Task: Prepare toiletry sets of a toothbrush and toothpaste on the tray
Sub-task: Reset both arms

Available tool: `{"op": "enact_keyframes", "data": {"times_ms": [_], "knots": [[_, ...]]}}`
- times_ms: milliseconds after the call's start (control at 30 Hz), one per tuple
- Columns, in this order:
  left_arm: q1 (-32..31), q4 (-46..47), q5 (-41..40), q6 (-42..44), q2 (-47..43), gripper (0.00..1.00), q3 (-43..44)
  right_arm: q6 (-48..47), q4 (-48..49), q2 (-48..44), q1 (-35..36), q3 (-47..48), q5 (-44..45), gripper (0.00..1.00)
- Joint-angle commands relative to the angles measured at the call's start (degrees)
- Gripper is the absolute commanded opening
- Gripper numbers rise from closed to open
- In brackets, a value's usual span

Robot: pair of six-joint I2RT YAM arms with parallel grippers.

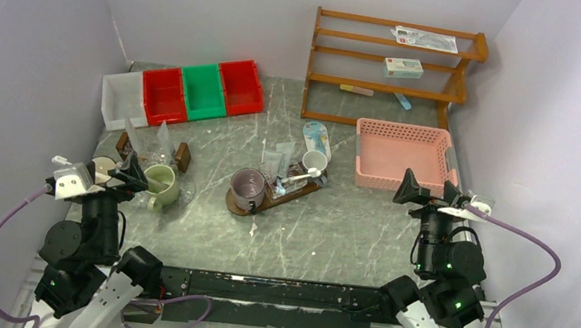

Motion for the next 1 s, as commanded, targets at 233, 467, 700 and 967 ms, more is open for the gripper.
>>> {"op": "enact_keyframes", "data": {"times_ms": [233, 467, 700, 967], "knots": [[-0.3, 0.6, 0.4, 0.3, -0.4, 0.97, 0.0, 0.0, -0.7, 0.6, -0.3, 0.4, -1.1, 1.00], [-0.3, 0.5, 0.4, 0.2, -0.4, 0.97, 0.1, -0.1, -0.9, 0.4, -0.4, 0.4, -1.3, 1.00], [-0.3, 0.5, 0.6, 0.3, -0.4, 0.97, 0.0, -0.1, -0.9, 0.2, -0.3, 0.2, -1.5, 1.00], [-0.3, 0.5, 0.7, 0.3, -0.4, 0.97, 0.0, -0.2, -0.9, 0.2, -0.3, 0.2, -2.0, 1.00]]}}
